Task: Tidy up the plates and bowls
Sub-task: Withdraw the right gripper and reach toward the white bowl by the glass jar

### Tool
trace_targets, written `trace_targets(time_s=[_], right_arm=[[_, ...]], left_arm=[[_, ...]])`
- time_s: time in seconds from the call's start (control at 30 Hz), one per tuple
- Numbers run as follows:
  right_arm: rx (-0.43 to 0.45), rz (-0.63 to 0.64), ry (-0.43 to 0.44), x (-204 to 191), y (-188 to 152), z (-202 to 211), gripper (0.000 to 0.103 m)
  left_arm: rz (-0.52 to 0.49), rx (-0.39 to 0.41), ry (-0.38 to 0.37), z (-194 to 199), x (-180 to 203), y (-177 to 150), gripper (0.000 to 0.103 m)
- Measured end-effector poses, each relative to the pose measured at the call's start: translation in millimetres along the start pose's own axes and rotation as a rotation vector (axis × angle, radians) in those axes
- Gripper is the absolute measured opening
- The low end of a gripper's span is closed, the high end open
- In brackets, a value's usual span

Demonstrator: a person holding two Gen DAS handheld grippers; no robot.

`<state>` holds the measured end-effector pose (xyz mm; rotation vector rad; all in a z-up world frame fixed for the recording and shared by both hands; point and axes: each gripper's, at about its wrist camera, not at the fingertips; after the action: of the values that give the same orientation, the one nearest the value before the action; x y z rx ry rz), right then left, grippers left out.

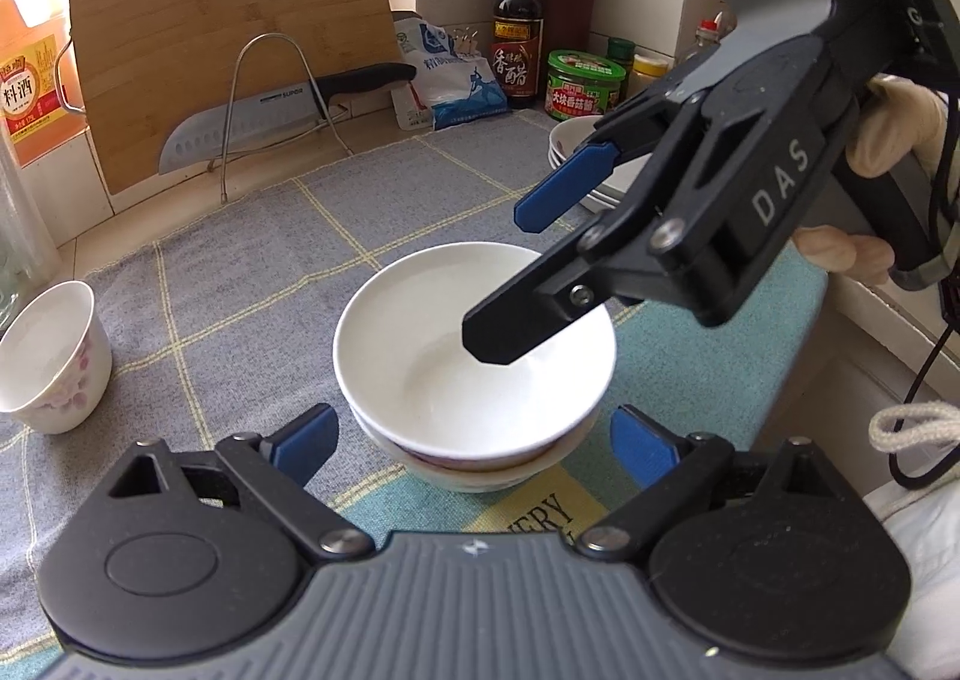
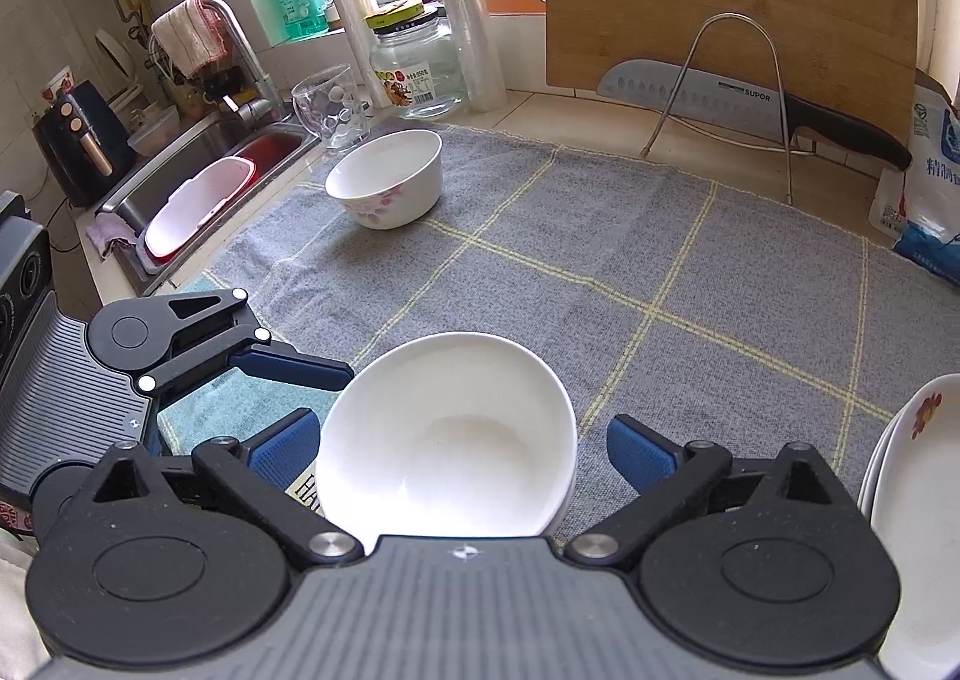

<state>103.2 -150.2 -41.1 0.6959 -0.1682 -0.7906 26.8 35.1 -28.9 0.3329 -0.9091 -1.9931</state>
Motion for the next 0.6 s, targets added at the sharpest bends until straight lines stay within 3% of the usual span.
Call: trace_targets(time_s=[0.17,0.6], right_arm=[[0.003,0.036,-0.017,-3.9,9.3,-2.8,0.103],[0.001,0.107,-0.043,-27.3,58.0,-39.6,0.103]], left_arm=[[0.019,0.020,0.030,16.5,-12.5,-1.9,0.097],[0.169,0.104,0.239,29.7,-96.0,-15.9,0.097]])
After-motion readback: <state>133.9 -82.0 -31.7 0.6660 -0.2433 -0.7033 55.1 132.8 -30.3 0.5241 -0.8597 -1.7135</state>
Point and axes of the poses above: each gripper's, at about its wrist camera, not at the fingertips, and z roughly against the way its jaws point, x to its right, y to its top, and after that the axes turned 8 degrees about z, right-handed
